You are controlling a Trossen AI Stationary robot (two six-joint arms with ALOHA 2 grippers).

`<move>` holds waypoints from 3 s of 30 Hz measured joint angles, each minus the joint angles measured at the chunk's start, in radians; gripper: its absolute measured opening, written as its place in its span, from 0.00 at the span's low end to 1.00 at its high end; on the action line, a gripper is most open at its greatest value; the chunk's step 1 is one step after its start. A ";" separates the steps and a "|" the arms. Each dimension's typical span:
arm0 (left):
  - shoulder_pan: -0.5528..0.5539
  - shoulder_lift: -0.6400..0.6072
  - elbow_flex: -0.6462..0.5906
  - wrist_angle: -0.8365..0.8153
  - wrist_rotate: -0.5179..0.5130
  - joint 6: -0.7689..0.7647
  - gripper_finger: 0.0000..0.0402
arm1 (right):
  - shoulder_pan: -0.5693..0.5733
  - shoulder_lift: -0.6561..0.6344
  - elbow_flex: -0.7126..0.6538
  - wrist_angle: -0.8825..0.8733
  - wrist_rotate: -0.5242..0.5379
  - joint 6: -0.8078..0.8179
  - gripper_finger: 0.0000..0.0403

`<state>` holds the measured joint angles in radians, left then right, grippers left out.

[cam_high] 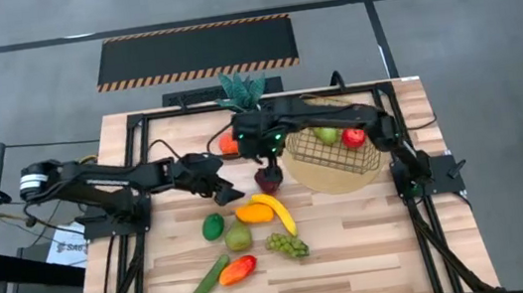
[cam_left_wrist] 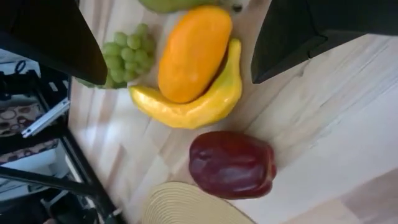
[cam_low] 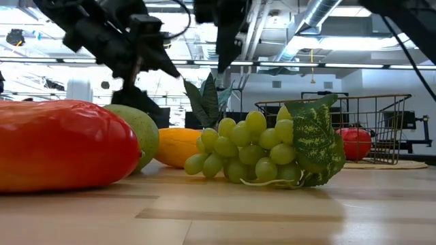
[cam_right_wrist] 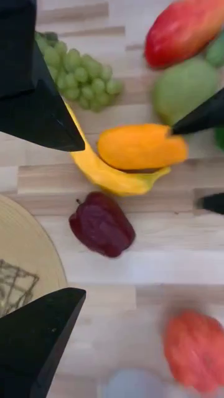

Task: Build produce basket
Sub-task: Put the dark red apple into the wire basket

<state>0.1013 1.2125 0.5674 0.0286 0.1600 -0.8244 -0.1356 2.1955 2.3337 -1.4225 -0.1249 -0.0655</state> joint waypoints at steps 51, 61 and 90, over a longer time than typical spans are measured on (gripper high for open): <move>0.000 -0.567 0.000 -0.349 -0.346 -0.037 0.96 | -0.039 -0.127 -0.294 0.170 0.048 0.147 0.75; 0.000 -0.568 0.000 -0.349 -0.359 -0.052 0.96 | -0.116 -0.349 -0.310 -0.036 0.183 0.147 0.76; 0.000 -0.563 0.000 -0.354 -0.463 -0.075 0.96 | -0.234 -1.012 -1.540 0.425 0.170 0.317 0.76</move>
<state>0.1017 0.6494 0.5674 -0.3251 -0.3034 -0.8997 -0.3693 1.1831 0.7937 -0.9976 0.0455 0.2515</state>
